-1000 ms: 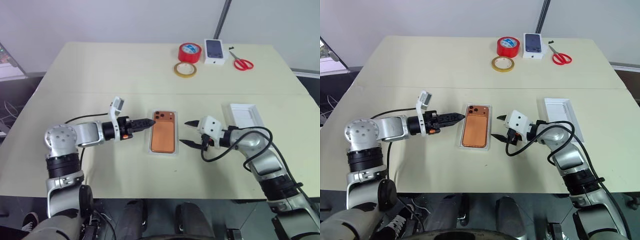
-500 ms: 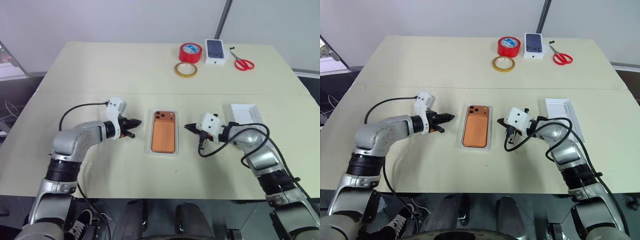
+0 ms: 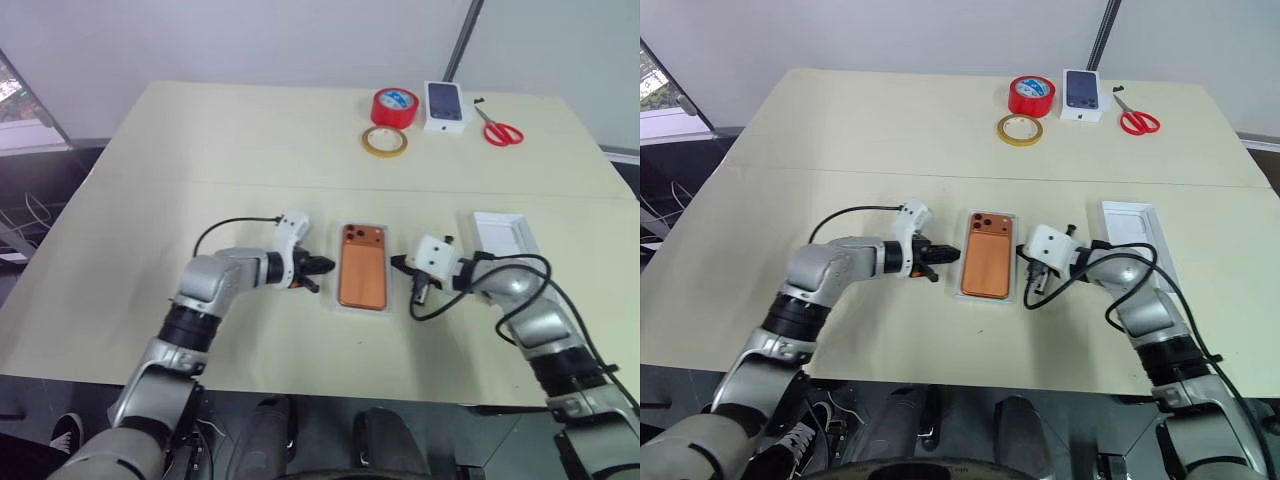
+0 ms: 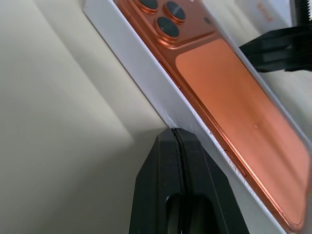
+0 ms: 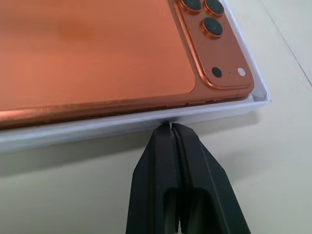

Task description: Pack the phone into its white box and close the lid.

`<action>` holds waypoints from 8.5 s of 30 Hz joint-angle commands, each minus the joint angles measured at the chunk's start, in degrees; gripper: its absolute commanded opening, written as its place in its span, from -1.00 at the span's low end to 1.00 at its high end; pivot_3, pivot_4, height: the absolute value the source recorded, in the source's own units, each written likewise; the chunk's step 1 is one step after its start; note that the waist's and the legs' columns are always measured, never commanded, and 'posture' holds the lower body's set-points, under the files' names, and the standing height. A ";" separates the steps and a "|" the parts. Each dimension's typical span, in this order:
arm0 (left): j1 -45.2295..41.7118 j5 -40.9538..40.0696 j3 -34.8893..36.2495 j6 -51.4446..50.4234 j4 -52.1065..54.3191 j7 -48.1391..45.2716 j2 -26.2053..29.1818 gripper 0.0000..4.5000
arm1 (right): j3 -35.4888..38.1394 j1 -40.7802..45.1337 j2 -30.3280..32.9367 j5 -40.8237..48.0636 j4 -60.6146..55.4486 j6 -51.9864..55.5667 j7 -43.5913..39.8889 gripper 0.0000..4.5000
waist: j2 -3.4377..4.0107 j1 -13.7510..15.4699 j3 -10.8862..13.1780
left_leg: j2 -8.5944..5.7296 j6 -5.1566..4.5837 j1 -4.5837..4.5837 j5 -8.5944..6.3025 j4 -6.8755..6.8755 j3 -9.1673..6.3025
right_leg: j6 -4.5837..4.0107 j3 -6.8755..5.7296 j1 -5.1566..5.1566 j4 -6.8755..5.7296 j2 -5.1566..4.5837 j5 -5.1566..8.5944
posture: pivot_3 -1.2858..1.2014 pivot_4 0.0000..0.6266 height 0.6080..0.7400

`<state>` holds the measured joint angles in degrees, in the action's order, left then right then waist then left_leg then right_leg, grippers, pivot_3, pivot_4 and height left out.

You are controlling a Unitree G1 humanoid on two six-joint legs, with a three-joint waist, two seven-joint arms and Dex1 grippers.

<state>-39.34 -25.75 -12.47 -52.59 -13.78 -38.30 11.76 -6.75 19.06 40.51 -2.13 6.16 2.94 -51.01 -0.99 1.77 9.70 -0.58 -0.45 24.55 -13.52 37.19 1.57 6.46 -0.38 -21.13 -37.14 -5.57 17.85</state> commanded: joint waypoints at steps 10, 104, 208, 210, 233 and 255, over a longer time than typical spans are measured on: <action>-5.23 4.66 -4.39 6.29 -5.48 -5.86 -8.91 -1.00 | 5.87 -5.57 4.74 3.48 -5.68 -0.76 -3.11 -0.97 | 0.04 -0.93 0.02 | 0.08 0.00 0.00 0.02 -0.06 0.00 | 0.01 0.00 -0.05 -0.04 0.09 0.00 | 0.03 -0.52 0.82; 17.77 0.73 9.47 43.33 18.70 -26.19 17.71 1.00 | 13.83 15.95 4.24 25.69 -7.93 89.56 25.45 -0.98 | 0.22 -2.64 0.05 | 0.16 -0.11 0.29 -0.05 -0.15 0.00 | -0.02 0.04 -0.41 -0.02 0.02 0.00 | 0.03 -0.52 0.82; 6.81 14.49 -1.02 41.18 -3.85 -11.15 -4.66 -1.00 | 10.70 -10.01 -0.57 23.59 -21.54 21.49 20.59 -0.94 | 0.26 -1.05 0.04 | 0.33 -0.08 0.81 0.12 0.32 0.11 | 0.04 0.07 -1.14 -0.78 0.57 -0.01 | 0.03 -0.52 0.82; 6.76 14.34 -1.32 41.06 -3.64 -11.52 -5.22 -1.00 | 10.95 -10.71 -0.70 23.07 -21.78 21.62 20.15 -0.94 | 0.26 -1.02 0.04 | 0.33 -0.08 0.81 0.12 0.32 0.11 | 0.04 0.07 -1.13 -0.78 0.57 -0.01 | 0.03 -0.52 0.82; 8.79 13.31 -3.01 37.56 2.28 -12.40 -5.97 -1.00 | 14.70 -18.66 0.66 21.34 -27.58 22.86 15.06 -0.94 | 0.27 -0.99 0.03 | 0.33 -0.09 0.82 0.11 0.52 0.09 | 0.04 0.08 -1.06 -0.85 0.56 0.00 | 0.03 -0.52 0.82; 10.25 12.23 -1.24 36.82 3.93 -12.66 -5.00 -1.00 | 17.24 -22.32 -0.45 23.67 -29.36 23.90 13.16 -0.94 | 0.27 -1.05 0.03 | 0.35 -0.11 0.82 0.10 0.61 0.07 | 0.04 0.08 -1.05 -0.89 0.58 0.00 | 0.03 -0.52 0.82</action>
<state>-29.32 -12.42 -14.55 -15.94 -12.42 -50.97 6.67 9.84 -2.98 40.23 20.10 -20.08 27.37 -36.49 -0.72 0.72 9.73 -0.23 -0.56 25.37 -13.42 37.80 1.64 6.51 -0.30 -22.18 -38.03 -4.99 17.85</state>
